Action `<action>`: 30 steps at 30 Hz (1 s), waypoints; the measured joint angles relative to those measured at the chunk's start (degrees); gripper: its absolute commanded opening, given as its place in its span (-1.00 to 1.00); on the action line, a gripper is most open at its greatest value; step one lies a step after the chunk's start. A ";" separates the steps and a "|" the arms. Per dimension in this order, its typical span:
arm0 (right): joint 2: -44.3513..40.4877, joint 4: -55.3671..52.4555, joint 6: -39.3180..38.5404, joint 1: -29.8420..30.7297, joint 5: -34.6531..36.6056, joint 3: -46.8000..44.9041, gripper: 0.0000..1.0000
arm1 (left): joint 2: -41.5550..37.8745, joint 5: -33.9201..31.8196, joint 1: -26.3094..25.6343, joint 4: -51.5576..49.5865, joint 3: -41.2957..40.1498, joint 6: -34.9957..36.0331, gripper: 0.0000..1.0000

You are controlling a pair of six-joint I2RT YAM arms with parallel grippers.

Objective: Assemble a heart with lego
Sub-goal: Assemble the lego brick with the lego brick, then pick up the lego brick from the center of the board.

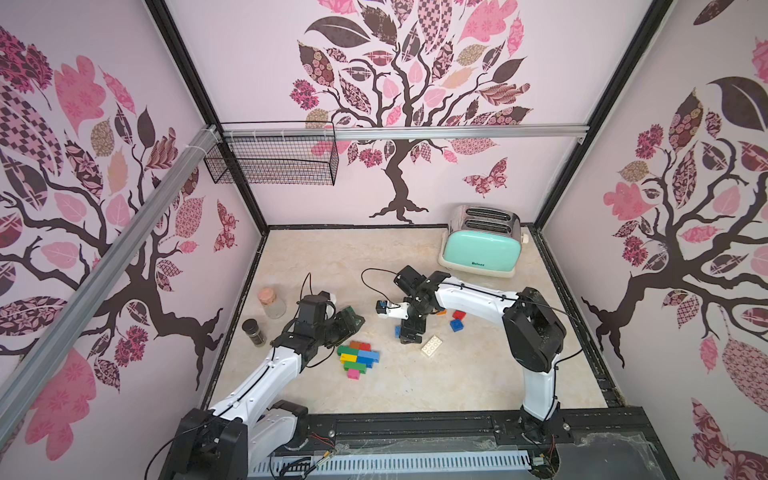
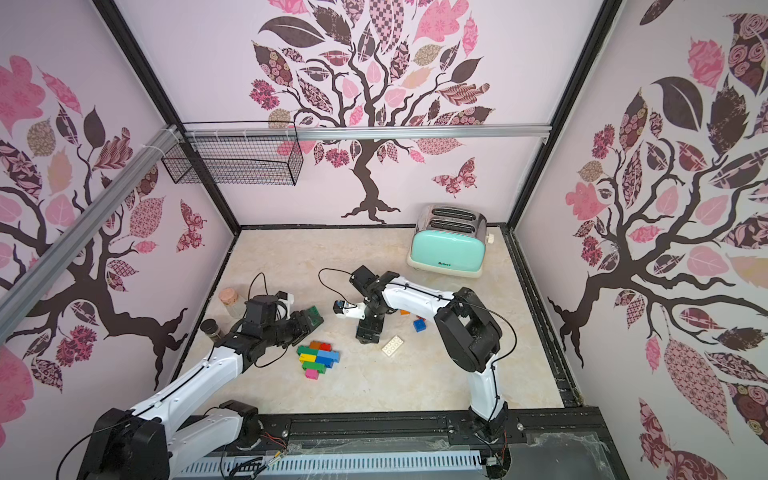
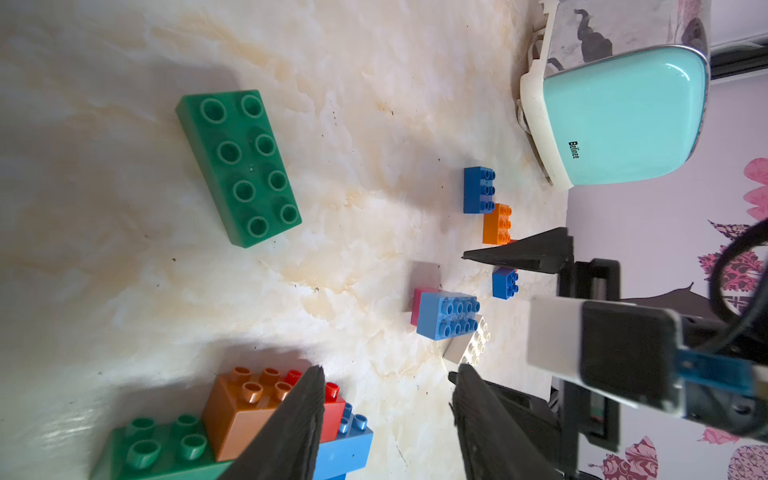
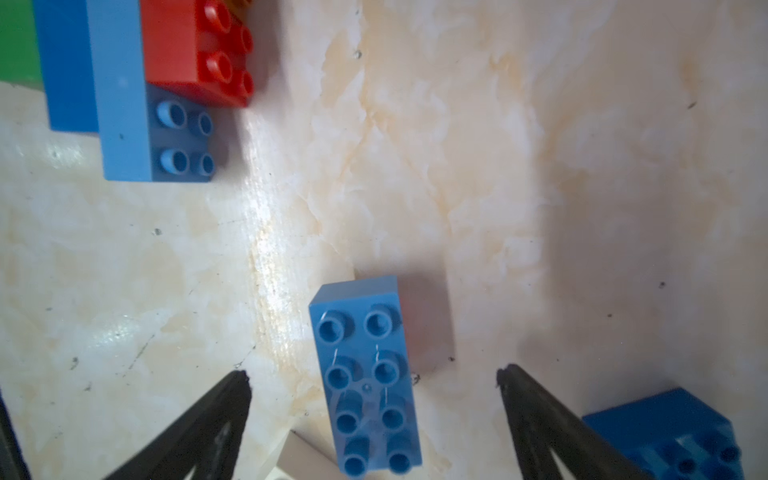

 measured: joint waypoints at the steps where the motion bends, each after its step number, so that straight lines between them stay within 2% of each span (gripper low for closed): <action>1: -1.09 0.74 0.55 0.00 0.11 -0.37 0.99 | -0.13 -0.07 0.00 -0.15 0.00 0.00 0.07; 5: -8.24 6.69 4.20 -0.17 1.62 -5.35 0.99 | -1.05 -0.63 0.07 -0.83 0.00 0.02 0.07; 12: -20.68 18.75 16.72 -1.57 7.48 -13.73 0.99 | -1.90 -1.18 0.11 -1.81 0.00 0.00 0.08; 19: -35.67 32.00 34.10 -9.40 3.82 -26.43 0.99 | -2.10 -1.55 0.37 -2.43 0.00 0.00 0.09; 23: -44.04 37.70 39.50 -9.68 1.51 -34.07 0.99 | -2.14 -1.57 0.44 -2.62 -0.02 0.00 0.09; 26: -45.99 37.62 41.79 -9.44 0.63 -34.86 0.99 | -2.54 -1.60 0.48 -2.67 -0.02 0.00 0.09; 30: -41.07 32.09 43.04 -10.64 -0.04 -29.35 0.99 | -3.26 -1.81 0.48 -2.82 -0.04 -0.02 0.09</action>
